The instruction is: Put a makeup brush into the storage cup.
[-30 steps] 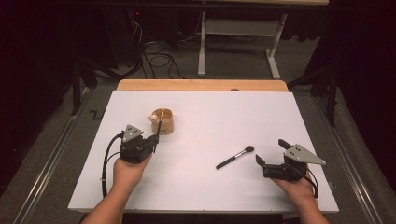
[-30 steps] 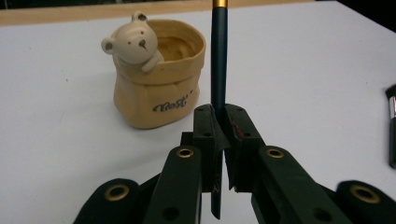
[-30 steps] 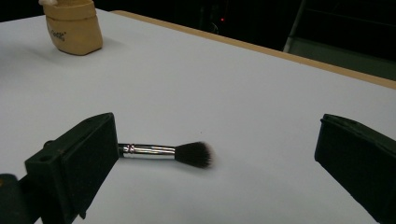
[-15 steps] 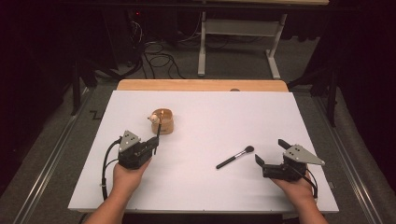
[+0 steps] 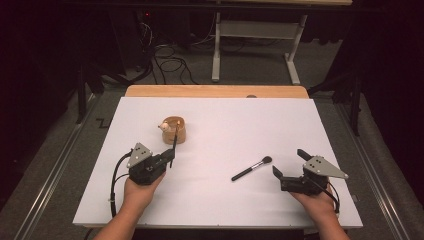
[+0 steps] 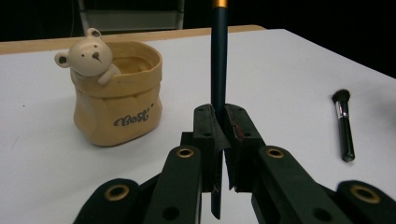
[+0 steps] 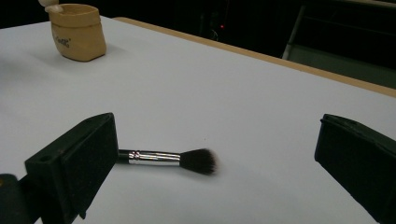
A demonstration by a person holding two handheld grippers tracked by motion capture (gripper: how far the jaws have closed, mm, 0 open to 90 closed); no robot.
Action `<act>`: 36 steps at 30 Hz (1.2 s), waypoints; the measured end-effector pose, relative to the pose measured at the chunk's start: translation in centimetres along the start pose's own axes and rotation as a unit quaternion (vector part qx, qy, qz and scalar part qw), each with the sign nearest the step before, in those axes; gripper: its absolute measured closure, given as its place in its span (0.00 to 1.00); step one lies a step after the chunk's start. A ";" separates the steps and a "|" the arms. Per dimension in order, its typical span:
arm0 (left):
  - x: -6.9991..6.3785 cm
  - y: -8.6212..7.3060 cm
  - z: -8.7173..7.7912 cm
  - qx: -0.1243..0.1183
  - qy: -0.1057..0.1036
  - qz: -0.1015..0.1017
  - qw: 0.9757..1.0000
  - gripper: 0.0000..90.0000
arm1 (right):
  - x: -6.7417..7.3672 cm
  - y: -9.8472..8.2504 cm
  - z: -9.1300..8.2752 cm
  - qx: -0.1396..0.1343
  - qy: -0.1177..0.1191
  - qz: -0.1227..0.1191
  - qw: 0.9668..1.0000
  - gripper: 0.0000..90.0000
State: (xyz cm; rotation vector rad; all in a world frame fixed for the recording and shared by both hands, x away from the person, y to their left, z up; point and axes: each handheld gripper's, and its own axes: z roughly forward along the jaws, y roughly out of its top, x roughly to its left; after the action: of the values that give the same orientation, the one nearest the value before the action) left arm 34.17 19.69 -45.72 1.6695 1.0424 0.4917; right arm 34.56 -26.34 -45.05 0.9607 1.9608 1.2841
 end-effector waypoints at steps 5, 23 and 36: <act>-0.2 0.0 0.0 -0.002 -0.006 0.005 1.000 0.93 | 0.7 1.0 -0.2 -0.015 0.004 -0.001 1.000 0.01; -0.3 0.3 -0.6 -0.021 -0.012 0.014 1.000 0.93 | 5.4 5.5 3.0 -0.036 0.065 -0.012 0.997 0.01; -0.4 0.4 -0.6 -0.022 -0.014 0.021 0.999 0.93 | 8.2 7.4 5.0 -0.044 0.097 -0.028 0.994 0.01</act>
State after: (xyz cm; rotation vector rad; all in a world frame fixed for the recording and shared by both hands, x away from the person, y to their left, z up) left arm 33.60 19.67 -45.09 1.6578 0.9704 0.5131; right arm 35.81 -15.11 -40.65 0.7566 2.0424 1.4661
